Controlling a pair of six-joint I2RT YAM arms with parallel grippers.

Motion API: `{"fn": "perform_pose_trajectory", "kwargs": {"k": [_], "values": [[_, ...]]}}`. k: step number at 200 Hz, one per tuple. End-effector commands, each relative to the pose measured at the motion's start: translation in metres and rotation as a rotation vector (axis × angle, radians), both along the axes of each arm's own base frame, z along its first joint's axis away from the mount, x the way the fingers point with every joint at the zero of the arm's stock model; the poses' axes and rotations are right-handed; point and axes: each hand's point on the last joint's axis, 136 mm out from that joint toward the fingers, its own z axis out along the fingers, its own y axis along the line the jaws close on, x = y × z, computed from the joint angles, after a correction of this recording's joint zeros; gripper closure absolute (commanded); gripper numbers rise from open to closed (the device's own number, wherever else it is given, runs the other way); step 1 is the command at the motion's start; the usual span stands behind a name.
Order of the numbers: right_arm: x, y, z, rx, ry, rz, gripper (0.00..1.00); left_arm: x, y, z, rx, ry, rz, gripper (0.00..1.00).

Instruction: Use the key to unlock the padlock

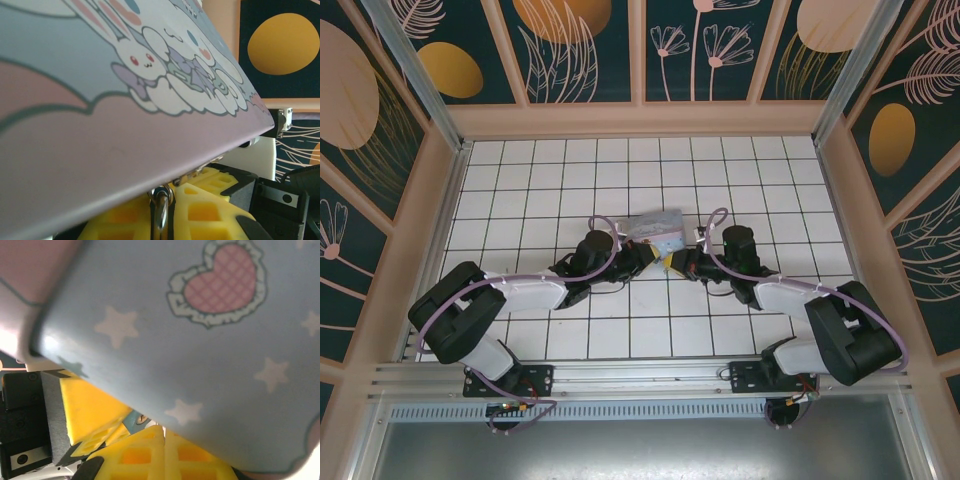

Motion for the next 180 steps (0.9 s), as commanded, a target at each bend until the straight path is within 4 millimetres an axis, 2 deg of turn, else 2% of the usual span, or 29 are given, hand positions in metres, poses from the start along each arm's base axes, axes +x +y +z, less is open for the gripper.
{"fn": "perform_pose_trajectory", "kwargs": {"k": [1,180], "values": [[0.007,0.003,0.017,0.015,-0.058,0.002,1.0,0.005,-0.006,0.031,-0.06,-0.098,-0.007,1.0],[0.005,0.007,0.038,0.053,-0.092,0.012,1.0,0.005,-0.005,0.027,-0.053,-0.095,-0.001,1.0]]}}
